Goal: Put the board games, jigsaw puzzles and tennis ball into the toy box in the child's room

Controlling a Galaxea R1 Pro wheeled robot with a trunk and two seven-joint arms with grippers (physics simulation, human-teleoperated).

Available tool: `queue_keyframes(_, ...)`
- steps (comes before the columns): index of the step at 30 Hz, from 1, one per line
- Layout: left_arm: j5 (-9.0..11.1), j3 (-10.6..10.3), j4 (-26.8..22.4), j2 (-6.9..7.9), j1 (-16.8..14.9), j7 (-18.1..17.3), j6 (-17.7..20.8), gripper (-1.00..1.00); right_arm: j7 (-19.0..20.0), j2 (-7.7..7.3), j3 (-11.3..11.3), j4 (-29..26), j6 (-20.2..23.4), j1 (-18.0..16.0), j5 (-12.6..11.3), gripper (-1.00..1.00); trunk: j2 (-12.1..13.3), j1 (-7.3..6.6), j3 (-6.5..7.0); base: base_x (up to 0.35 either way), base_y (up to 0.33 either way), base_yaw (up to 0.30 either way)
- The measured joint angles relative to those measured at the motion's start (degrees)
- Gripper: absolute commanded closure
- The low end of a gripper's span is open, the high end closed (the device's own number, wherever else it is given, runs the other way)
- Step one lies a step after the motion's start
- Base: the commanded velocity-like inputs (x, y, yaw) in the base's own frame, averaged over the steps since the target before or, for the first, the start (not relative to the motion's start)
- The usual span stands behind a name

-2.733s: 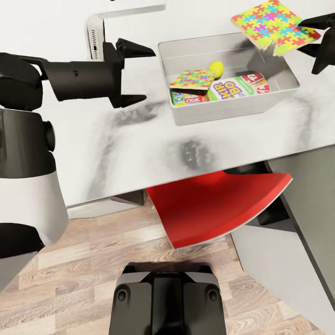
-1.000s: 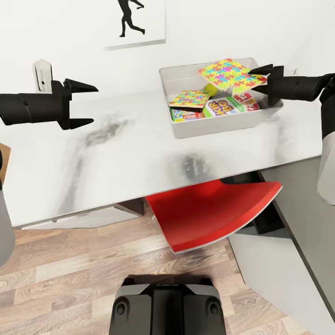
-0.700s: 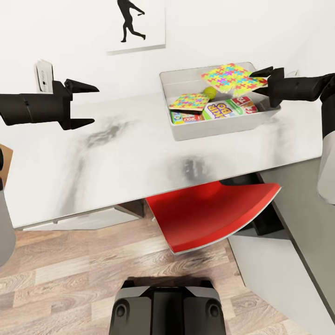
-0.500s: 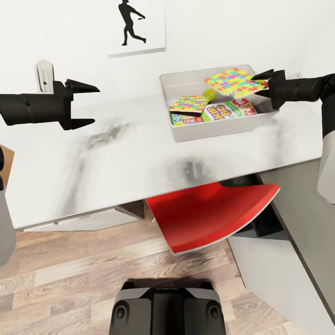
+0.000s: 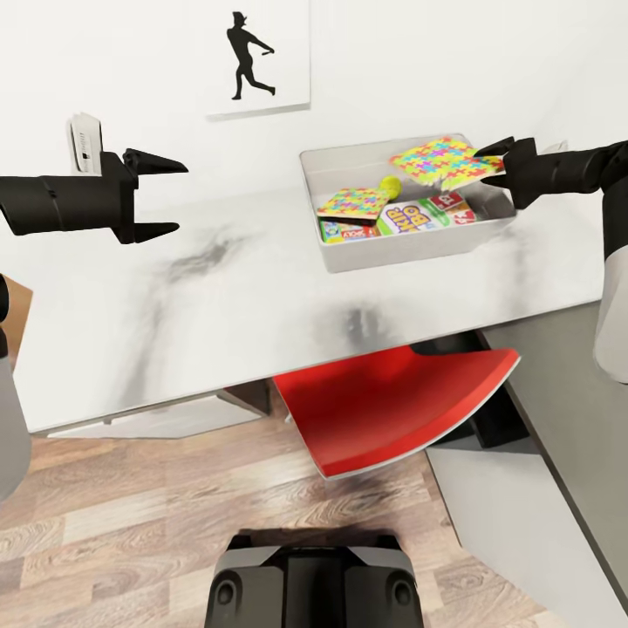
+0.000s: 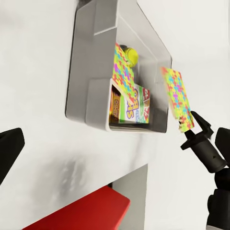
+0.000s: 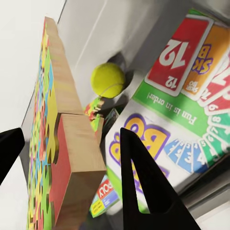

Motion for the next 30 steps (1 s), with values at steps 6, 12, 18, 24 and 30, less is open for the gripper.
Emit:
queue_keyframes(6,0.01,0.13,0.0,-0.06,0.0,-0.02,-0.05,-1.0,-0.19,-0.02,-0.04,-0.44,0.0,0.02,-0.05,1.0,0.0,0.0,0.35,0.03,0.0,0.0)
queue_keyframes(12,0.01,0.22,0.0,-0.07,0.0,-0.01,-0.13,-1.0,-0.23,-0.06,-0.06,-0.64,0.09,0.02,-0.08,1.0,0.0,-0.02,0.46,0.19,-0.026,0.0)
queue_keyframes(18,0.01,0.22,0.01,-0.08,0.0,-0.01,-0.15,-1.0,-0.22,-0.16,-0.06,-0.75,0.31,0.02,-0.06,1.0,0.0,-0.03,0.49,0.285,-0.099,0.0)
queue_keyframes(24,0.01,0.13,0.0,-0.15,0.0,-0.12,-0.16,-1.0,0.18,-0.57,0.09,-1.11,0.61,0.08,-0.2,1.0,0.0,-0.01,0.5,0.143,-0.056,0.0)
queue_keyframes(30,0.01,0.03,0.0,-0.16,0.0,-0.19,-0.16,-1.0,0.34,-0.67,0.09,-1.46,0.76,0.1,-0.26,1.0,0.0,0.0,0.5,0.045,-0.029,0.0)
